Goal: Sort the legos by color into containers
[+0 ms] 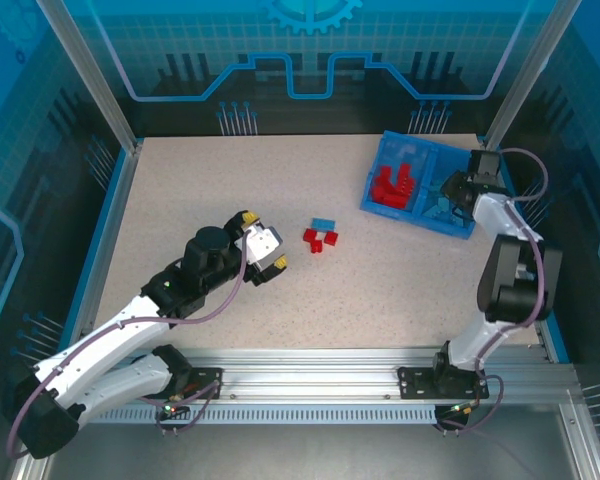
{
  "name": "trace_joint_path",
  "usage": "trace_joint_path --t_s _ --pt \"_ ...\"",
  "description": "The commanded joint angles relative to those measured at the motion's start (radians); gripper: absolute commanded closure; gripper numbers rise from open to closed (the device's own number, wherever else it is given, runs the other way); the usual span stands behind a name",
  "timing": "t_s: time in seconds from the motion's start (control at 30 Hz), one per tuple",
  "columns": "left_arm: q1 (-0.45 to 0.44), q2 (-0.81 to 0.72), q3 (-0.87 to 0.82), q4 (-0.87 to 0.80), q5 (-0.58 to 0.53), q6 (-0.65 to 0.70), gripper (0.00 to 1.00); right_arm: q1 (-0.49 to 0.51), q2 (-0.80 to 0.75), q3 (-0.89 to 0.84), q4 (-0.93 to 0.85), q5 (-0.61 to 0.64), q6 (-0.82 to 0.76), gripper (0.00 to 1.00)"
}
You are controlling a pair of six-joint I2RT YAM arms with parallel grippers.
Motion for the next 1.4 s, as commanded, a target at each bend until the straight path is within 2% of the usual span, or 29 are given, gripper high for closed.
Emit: trace_joint_path --t_s 0.0,0.1,0.23,0.37,0.6,0.7,0.8,0.93,1.1,1.23,1.37 --pt "0.009 0.002 0.043 -0.005 -0.010 -0.029 0.01 -0.002 0.096 0.110 -0.057 -0.013 0.012 0.69" --pt "0.009 0.004 0.047 -0.014 -0.010 -0.040 0.01 0.002 0.164 0.173 -0.092 -0.016 0.034 0.63" --pt "0.010 0.004 0.049 -0.020 -0.013 -0.043 0.01 0.015 0.159 0.186 -0.106 -0.013 0.045 0.50" --pt "0.010 0.007 0.049 -0.019 -0.013 -0.044 0.01 0.025 0.104 0.166 -0.108 -0.008 0.039 0.48" --pt "0.014 0.022 0.052 -0.016 -0.024 -0.060 0.01 0.052 -0.132 -0.014 -0.082 -0.097 0.055 0.48" --pt "0.030 0.040 0.063 -0.016 -0.038 -0.100 0.01 0.120 -0.275 -0.111 -0.081 -0.139 0.016 0.45" --pt "0.058 0.091 0.101 -0.043 -0.058 -0.177 0.01 0.228 -0.396 -0.196 -0.068 -0.159 -0.035 0.40" --pt "0.098 0.200 0.207 -0.133 -0.068 -0.357 0.01 0.397 -0.474 -0.239 -0.059 -0.172 -0.113 0.31" --pt "0.105 0.349 0.269 -0.168 -0.047 -0.644 0.01 0.530 -0.426 -0.195 -0.075 -0.275 -0.136 0.24" --pt "0.103 0.502 0.389 -0.291 -0.115 -0.958 0.08 0.576 -0.349 -0.136 -0.149 -0.314 -0.084 0.16" --pt "0.047 0.650 0.428 -0.245 -0.089 -1.158 0.13 0.566 -0.313 -0.092 -0.249 -0.261 -0.044 0.08"
